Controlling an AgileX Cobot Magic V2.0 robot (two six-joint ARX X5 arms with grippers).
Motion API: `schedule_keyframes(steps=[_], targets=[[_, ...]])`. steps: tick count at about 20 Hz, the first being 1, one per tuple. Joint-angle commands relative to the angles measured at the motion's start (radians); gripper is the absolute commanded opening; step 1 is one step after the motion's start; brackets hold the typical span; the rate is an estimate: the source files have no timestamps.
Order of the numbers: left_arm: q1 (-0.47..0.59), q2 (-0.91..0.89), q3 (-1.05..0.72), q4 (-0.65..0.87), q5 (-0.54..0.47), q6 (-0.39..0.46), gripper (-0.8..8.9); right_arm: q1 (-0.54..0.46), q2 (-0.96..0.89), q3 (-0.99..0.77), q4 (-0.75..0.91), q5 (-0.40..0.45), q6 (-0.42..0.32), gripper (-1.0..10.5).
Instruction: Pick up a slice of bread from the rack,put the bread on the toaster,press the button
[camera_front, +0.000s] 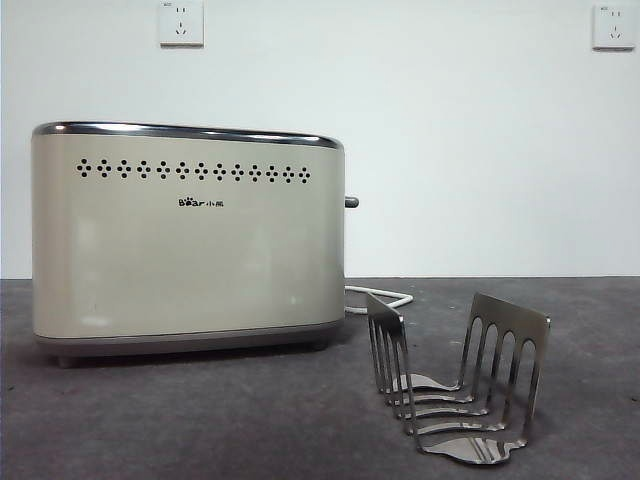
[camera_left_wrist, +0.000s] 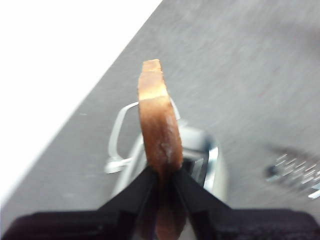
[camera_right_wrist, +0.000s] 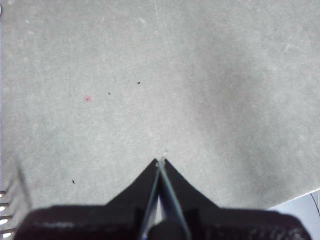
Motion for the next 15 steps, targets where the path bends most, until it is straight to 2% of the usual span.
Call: schedule_keyframes(steps=[1,3,6,10,13,15], targets=[[0.030,0.007,0.002,0.004,0.001,0.161,-0.11,0.000,-0.001,0.003,-0.001,0.000,-0.005,0.0],[0.040,0.009,0.002,0.002,0.002,0.185,-0.12,0.000,-0.001,0.003,-0.003,0.000,-0.005,0.0],[0.040,-0.004,0.001,-0.002,0.048,0.155,-0.12,0.000,-0.001,0.003,0.000,0.001,-0.005,0.0],[0.031,-0.054,-0.011,-0.003,0.055,0.148,-0.13,0.000,0.002,0.003,0.017,0.001,-0.005,0.0],[0.028,-0.124,-0.122,-0.003,0.053,0.150,-0.13,0.000,0.013,0.003,0.032,0.001,-0.005,0.0],[0.028,-0.179,-0.235,-0.003,0.051,0.186,-0.12,0.000,0.023,0.003,0.033,0.001,-0.006,0.0]])
